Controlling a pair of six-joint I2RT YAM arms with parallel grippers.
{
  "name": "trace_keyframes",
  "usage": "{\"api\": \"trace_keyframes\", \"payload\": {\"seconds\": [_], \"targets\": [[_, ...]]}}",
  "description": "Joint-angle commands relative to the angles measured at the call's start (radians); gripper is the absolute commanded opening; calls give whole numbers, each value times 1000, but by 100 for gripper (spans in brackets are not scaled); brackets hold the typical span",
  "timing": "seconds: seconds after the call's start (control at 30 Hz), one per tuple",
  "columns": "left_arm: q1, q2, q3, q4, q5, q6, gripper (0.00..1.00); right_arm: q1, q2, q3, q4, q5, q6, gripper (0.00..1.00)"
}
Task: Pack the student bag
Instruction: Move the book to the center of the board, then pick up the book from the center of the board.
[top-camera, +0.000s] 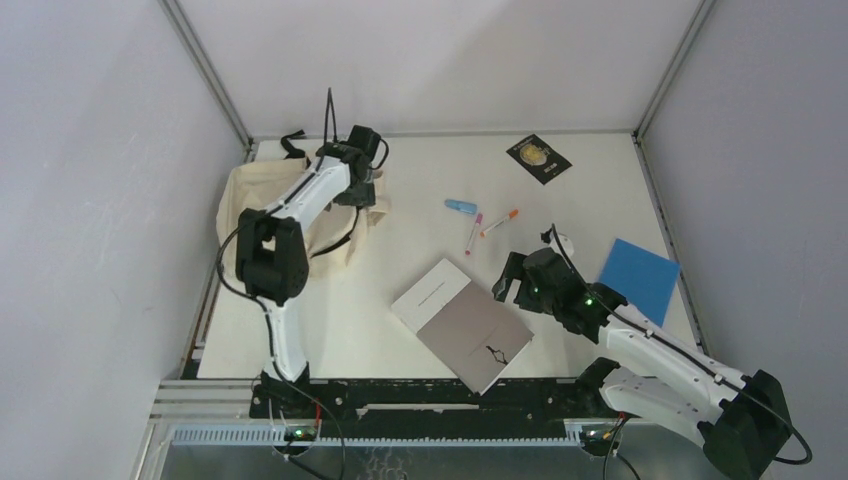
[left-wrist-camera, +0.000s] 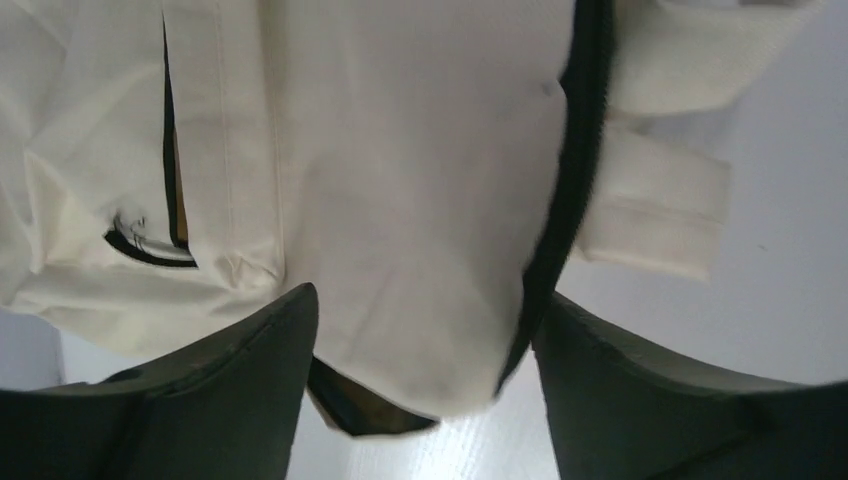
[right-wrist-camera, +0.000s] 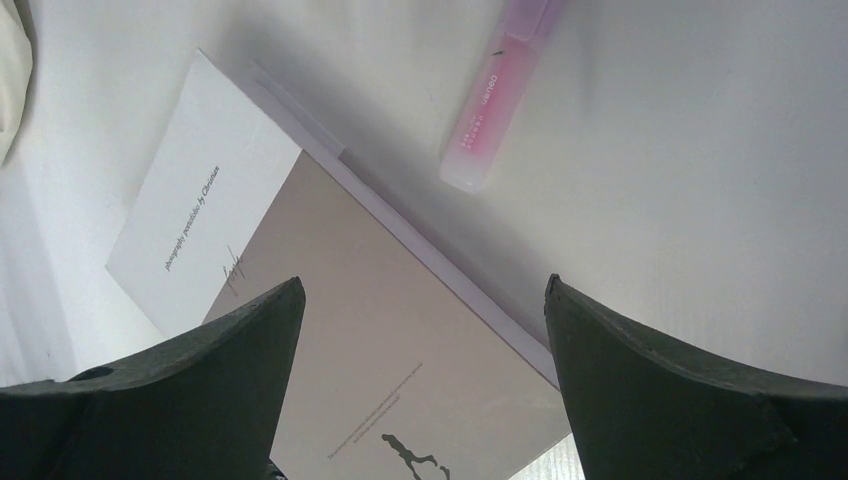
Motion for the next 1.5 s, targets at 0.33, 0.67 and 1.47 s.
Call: {"api": "trace_keyframes", "payload": {"seconds": [0.33, 0.67, 1.47], "targets": [[-37, -101, 102, 33, 22, 196, 0, 1, 0, 40, 29, -3, -16, 98], [-91, -375, -187, 207, 156, 305, 0, -70, 42, 40, 32, -178, -14, 98], [-17, -325, -18, 46, 101, 150, 76, -59, -126, -4, -248, 1, 165, 93]]}}
